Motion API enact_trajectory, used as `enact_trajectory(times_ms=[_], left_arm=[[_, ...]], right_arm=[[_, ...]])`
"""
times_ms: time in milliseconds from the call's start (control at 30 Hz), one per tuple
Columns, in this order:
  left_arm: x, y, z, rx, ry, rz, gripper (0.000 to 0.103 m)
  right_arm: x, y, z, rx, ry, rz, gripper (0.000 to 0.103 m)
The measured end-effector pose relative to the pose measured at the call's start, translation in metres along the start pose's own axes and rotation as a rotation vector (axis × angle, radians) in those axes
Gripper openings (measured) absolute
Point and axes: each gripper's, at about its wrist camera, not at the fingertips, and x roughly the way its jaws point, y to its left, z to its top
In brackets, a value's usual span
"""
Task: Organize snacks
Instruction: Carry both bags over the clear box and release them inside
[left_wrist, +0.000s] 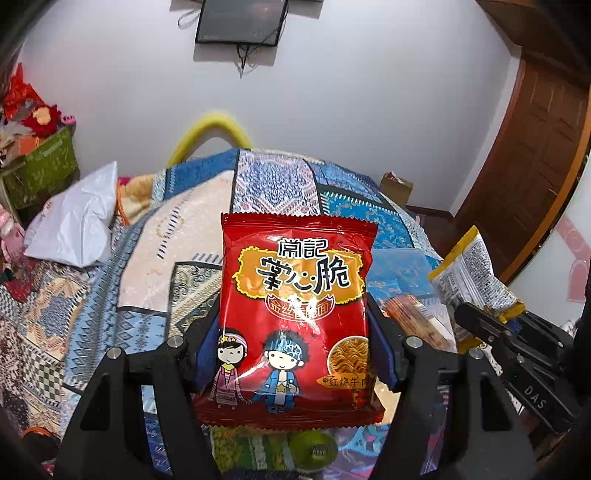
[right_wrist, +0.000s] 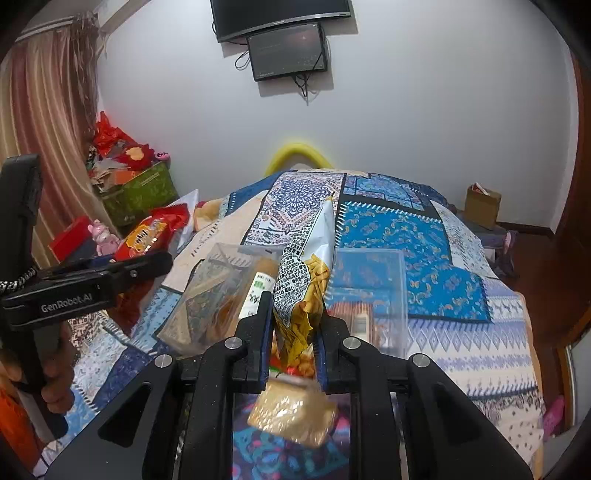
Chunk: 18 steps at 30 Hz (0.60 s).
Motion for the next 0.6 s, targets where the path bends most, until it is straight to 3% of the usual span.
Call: enact_trajectory(times_ms=[333,600], left_arm=[[0.06,0.008,0.007,-0.029,0.079,0.038,0.067],[0.096,0.0,0.006,0.017,0.127,0.073,0.068]], right_arm=[[0.045,-0.005,0.002,-0.003,0.064,-0.014,0.017],[0.072,-0.004,0.0,0.003,0.113,-0.017,0.017]])
